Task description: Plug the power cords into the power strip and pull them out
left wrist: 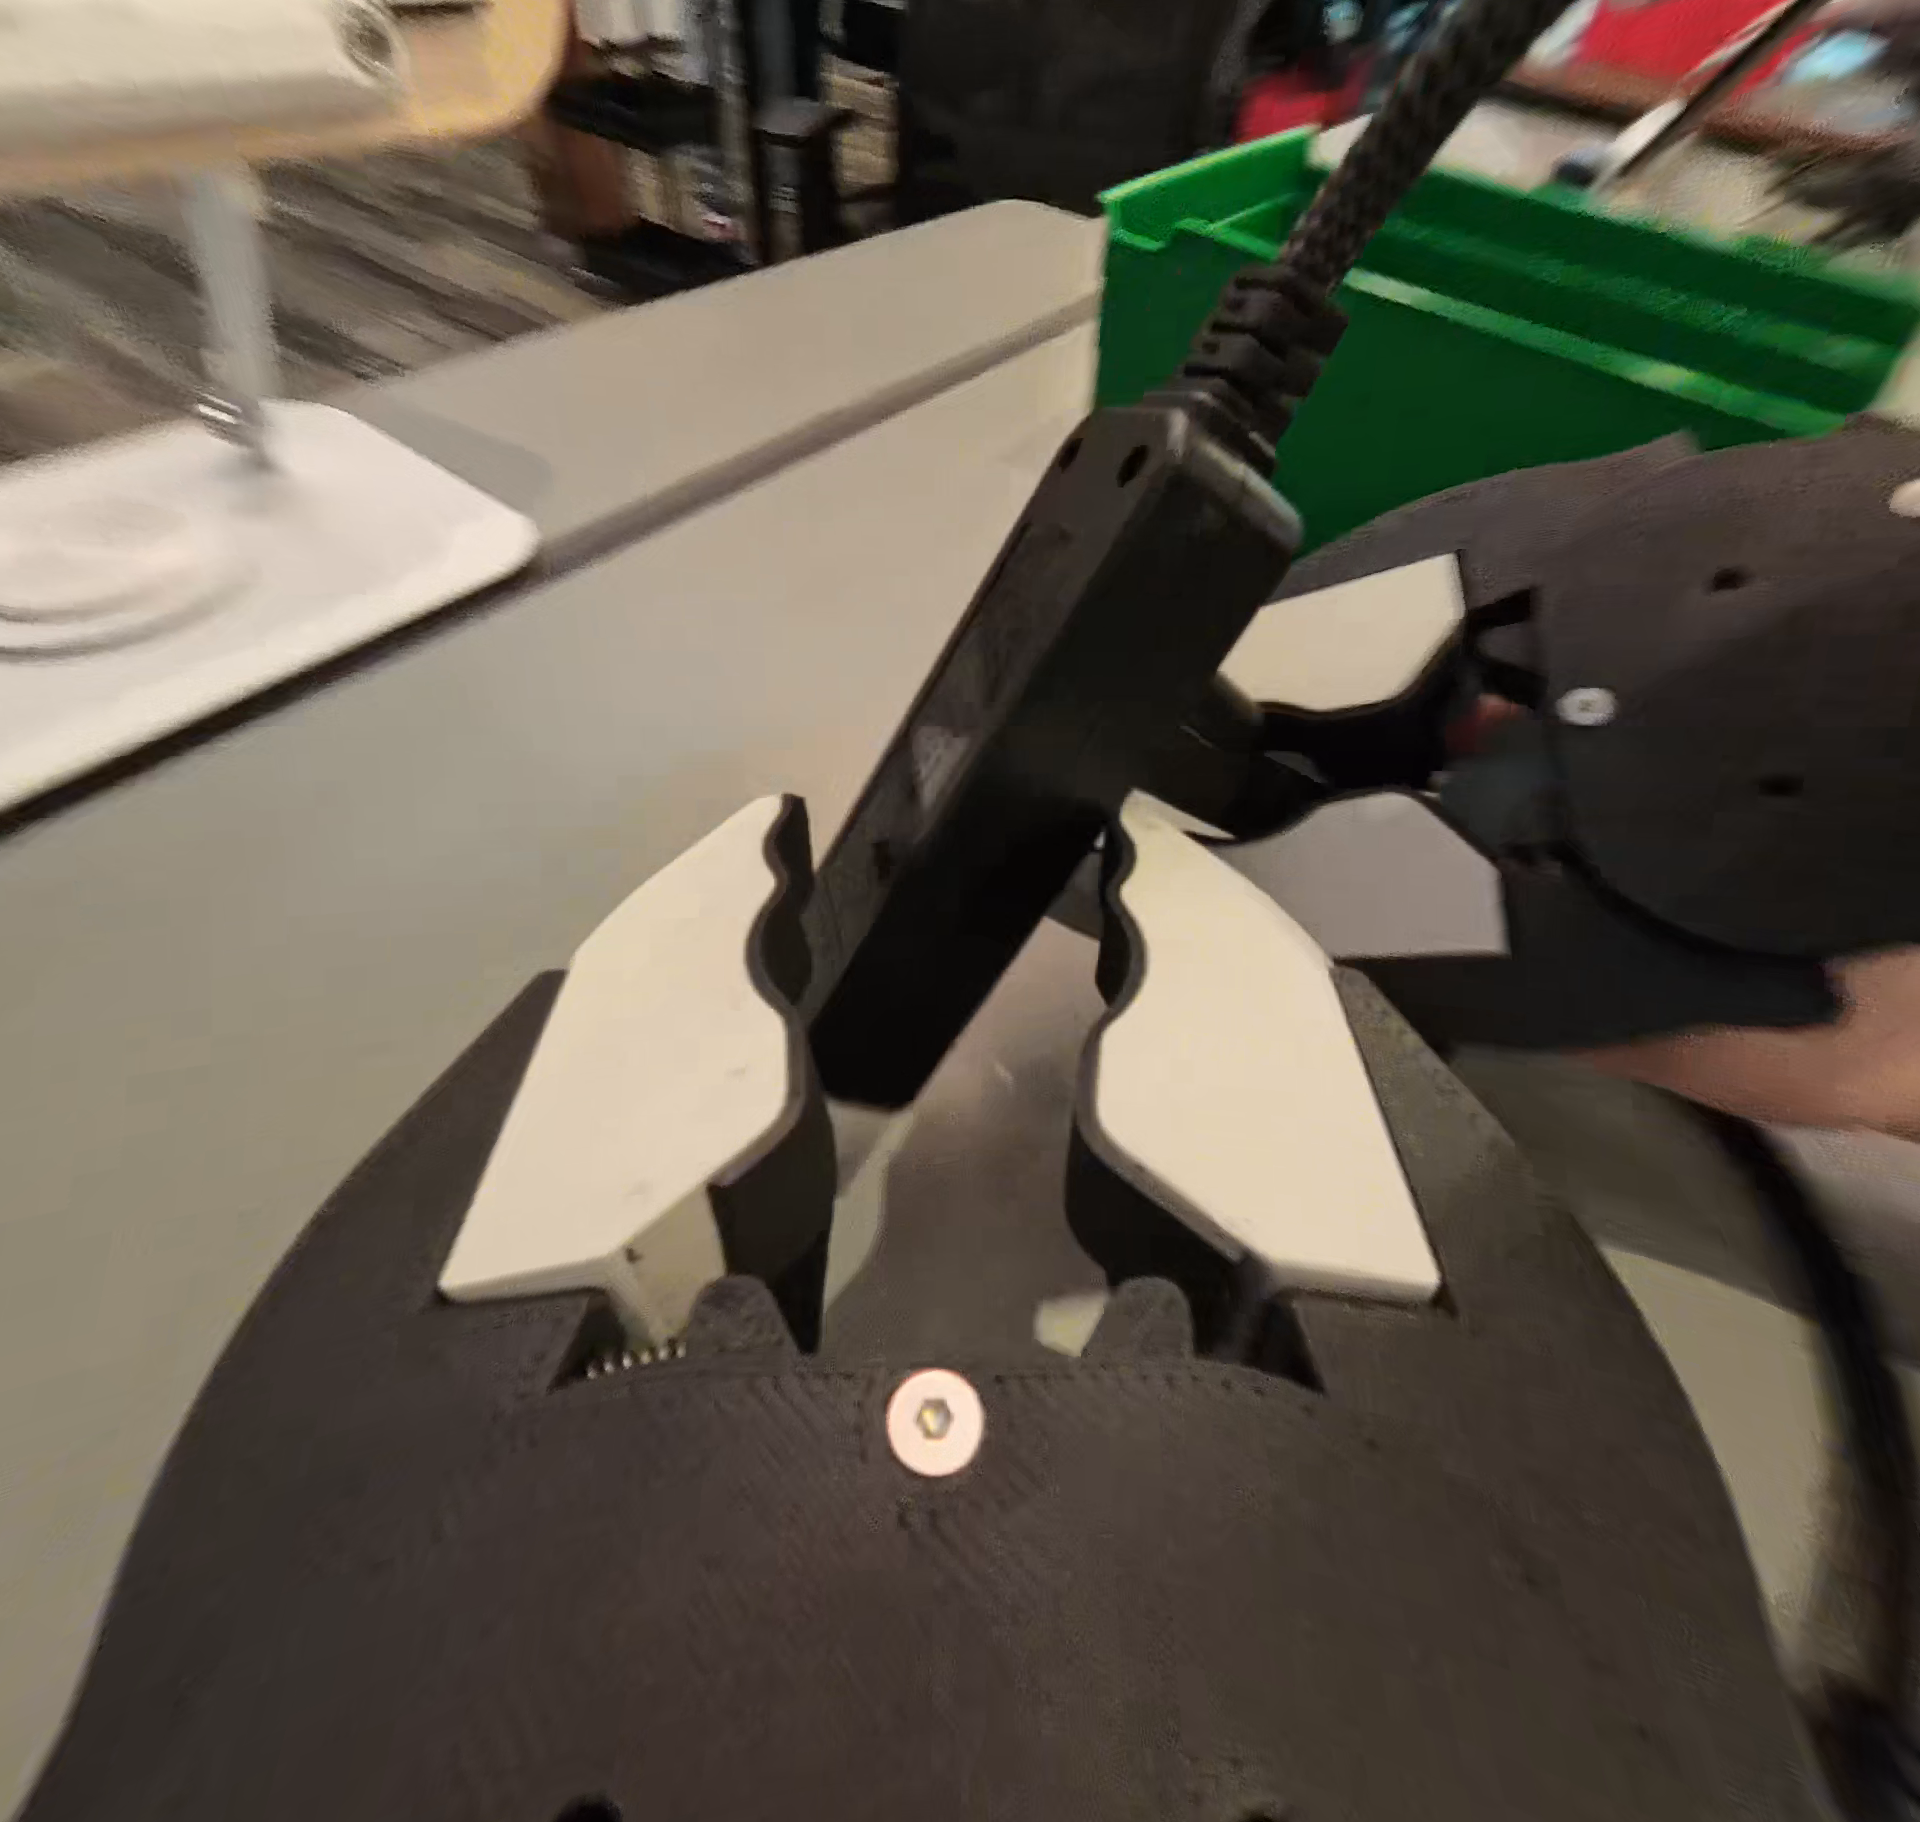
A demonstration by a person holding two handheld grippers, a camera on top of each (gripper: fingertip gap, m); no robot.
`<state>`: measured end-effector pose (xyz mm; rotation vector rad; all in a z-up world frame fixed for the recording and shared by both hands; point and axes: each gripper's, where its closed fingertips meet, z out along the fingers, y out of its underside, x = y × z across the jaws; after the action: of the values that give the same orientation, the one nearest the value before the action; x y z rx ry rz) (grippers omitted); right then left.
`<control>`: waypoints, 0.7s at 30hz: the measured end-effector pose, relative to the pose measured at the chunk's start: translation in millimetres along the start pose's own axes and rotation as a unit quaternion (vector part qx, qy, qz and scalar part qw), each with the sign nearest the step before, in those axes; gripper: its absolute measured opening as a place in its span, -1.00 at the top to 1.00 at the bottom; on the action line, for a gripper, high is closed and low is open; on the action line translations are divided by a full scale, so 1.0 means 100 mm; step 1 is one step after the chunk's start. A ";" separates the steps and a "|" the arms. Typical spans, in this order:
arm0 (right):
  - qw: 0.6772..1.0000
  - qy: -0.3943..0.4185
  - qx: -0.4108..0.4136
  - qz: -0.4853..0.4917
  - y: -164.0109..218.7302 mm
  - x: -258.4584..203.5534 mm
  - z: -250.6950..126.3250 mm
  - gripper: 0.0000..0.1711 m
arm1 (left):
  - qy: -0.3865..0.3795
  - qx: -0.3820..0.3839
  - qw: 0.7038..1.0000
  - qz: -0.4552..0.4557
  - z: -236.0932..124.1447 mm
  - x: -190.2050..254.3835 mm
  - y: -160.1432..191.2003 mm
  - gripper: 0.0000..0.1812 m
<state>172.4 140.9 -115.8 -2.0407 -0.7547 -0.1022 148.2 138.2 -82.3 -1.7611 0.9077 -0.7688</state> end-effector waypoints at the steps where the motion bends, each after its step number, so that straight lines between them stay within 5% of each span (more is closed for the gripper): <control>1: 1.000 -0.009 -0.016 -0.005 0.07 0.06 -0.02 0.76 | 0.032 0.018 0.999 -0.024 -0.03 0.05 -0.07 0.46; 3: 0.997 -0.068 -0.042 -0.013 0.19 0.05 -0.05 0.76 | 0.066 0.082 0.994 -0.030 -0.20 0.06 -0.30 0.48; 5: 0.993 -0.108 -0.055 -0.009 0.23 0.00 -0.10 0.76 | 0.086 0.112 0.989 -0.031 -0.33 0.04 -0.45 0.27; 10: 0.963 -0.197 -0.023 -0.183 0.01 -0.39 -0.36 0.75 | 0.225 0.071 0.970 -0.054 -0.41 0.28 -0.54 0.17; 16: 0.902 -0.215 -0.042 -0.373 -0.03 -0.54 -0.49 0.76 | 0.415 0.021 0.909 -0.032 -0.53 0.68 -0.59 0.56; 17: 0.892 -0.192 -0.043 -0.406 -0.04 -0.51 -0.46 0.76 | 0.464 0.019 0.885 -0.029 -0.61 0.78 -0.60 0.78; 21: 0.894 -0.129 -0.046 -0.428 -0.05 -0.35 -0.32 0.76 | 0.393 0.032 0.919 0.017 -0.52 0.63 -0.57 0.85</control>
<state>148.7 100.8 -105.8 -1.6754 -1.8068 -0.3746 151.8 74.9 -6.4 -1.3576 1.4049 -1.5138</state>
